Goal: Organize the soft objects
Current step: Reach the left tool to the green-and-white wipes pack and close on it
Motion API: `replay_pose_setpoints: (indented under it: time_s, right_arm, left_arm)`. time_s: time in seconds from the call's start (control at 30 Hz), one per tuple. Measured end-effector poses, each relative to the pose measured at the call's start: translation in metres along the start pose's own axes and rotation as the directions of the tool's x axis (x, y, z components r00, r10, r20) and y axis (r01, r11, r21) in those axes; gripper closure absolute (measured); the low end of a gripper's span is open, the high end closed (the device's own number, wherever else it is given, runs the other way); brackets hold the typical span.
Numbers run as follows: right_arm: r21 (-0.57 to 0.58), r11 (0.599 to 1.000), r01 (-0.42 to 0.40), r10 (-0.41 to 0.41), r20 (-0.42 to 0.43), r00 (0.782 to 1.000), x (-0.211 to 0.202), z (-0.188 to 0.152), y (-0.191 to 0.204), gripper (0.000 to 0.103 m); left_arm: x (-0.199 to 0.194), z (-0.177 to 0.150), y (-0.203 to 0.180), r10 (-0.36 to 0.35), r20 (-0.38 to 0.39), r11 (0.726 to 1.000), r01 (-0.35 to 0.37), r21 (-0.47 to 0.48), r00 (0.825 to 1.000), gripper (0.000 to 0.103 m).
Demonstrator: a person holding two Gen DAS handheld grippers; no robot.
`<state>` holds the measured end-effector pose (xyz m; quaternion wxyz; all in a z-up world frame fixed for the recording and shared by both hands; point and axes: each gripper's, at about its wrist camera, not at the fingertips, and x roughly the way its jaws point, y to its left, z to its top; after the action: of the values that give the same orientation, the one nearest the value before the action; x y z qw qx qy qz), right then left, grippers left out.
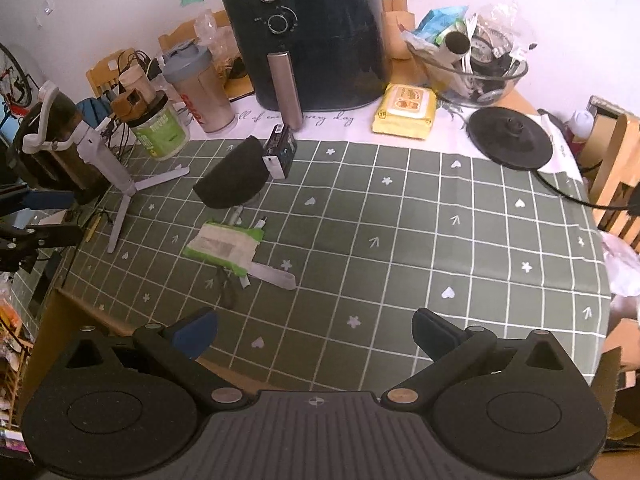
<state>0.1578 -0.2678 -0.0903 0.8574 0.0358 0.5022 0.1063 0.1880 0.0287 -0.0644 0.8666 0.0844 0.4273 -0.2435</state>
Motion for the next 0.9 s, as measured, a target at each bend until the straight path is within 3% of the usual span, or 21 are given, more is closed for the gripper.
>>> replay_pose_setpoints:
  time_s: [0.23, 0.47, 0.7, 0.9]
  right_arm:
    - [0.033, 0.999, 0.019, -0.018, -0.016, 1.0, 0.004, -0.002, 0.0, 0.0]
    - [0.089, 0.995, 0.036, -0.034, -0.024, 0.999, 0.001, -0.007, -0.004, 0.0]
    - [0.124, 0.991, 0.059, -0.055, -0.03, 0.998, -0.003, -0.016, -0.002, 0.0]
    - [0.175, 0.982, 0.077, -0.073, -0.029, 0.997, -0.011, -0.025, -0.006, 0.0]
  left_arm:
    - [0.031, 0.004, 0.008, -0.073, -0.05, 0.993, 0.077, 0.093, 0.996, 0.026]
    - [0.072, 0.004, 0.007, -0.11, -0.133, 0.965, 0.138, 0.225, 0.985, 0.026]
    - [0.115, 0.002, -0.001, -0.124, -0.206, 0.89, 0.201, 0.409, 0.971, 0.026]
    - [0.152, 0.004, 0.004, -0.136, -0.259, 0.85, 0.247, 0.465, 0.956, 0.027]
